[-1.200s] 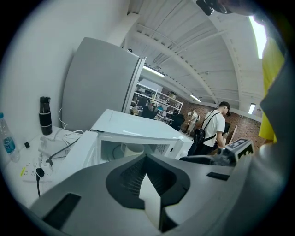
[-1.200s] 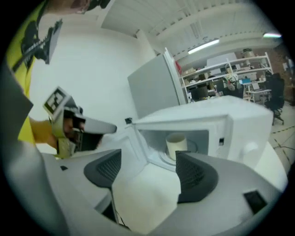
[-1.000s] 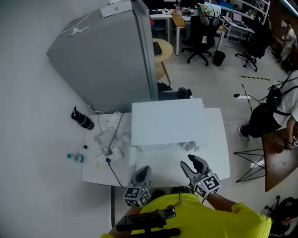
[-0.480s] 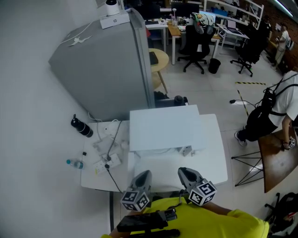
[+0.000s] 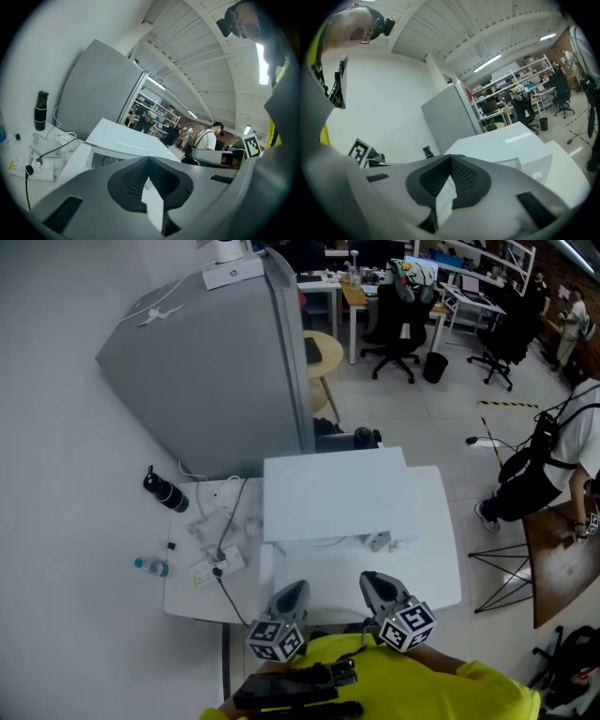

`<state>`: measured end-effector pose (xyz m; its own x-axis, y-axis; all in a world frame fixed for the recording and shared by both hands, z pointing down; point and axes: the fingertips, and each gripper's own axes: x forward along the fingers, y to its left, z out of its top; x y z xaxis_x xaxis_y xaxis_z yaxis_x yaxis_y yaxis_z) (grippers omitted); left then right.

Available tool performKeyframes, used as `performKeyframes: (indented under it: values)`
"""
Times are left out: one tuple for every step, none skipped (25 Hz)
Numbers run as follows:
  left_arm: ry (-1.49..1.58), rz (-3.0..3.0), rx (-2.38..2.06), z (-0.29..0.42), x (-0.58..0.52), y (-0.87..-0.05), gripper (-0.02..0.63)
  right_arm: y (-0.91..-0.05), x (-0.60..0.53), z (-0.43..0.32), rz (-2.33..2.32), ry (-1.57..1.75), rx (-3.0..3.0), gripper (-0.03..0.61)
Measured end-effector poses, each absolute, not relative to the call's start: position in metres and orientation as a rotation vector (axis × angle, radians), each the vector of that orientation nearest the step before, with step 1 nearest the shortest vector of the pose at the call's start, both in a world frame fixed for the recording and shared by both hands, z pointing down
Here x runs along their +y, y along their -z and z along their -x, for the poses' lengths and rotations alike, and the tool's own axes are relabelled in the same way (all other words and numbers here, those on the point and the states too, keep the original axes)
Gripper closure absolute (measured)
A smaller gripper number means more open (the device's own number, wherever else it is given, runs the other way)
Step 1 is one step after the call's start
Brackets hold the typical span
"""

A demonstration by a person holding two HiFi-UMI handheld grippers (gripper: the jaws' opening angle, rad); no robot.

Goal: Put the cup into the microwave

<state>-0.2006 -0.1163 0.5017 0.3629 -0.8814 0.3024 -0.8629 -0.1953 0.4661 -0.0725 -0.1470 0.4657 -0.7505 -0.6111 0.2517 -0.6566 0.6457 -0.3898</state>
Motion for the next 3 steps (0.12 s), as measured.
performKeyframes:
  values:
    - [0.042,-2.059,-1.503,0.2016,-0.1174,-0.5028,0.621,-0.4652,-0.1463,0.0748,-1.06,-0.698,-2.764,0.572]
    - [0.043,-2.057,-1.502,0.2029,-0.1187,-0.5038,0.621,-0.4645,-0.1455,0.0774,-1.053,-0.684,-2.768,0.572]
    - [0.044,-2.054,-1.502,0.2042,-0.1201,-0.5047,0.621,-0.4638,-0.1447,0.08,-1.046,-0.67,-2.772,0.572]
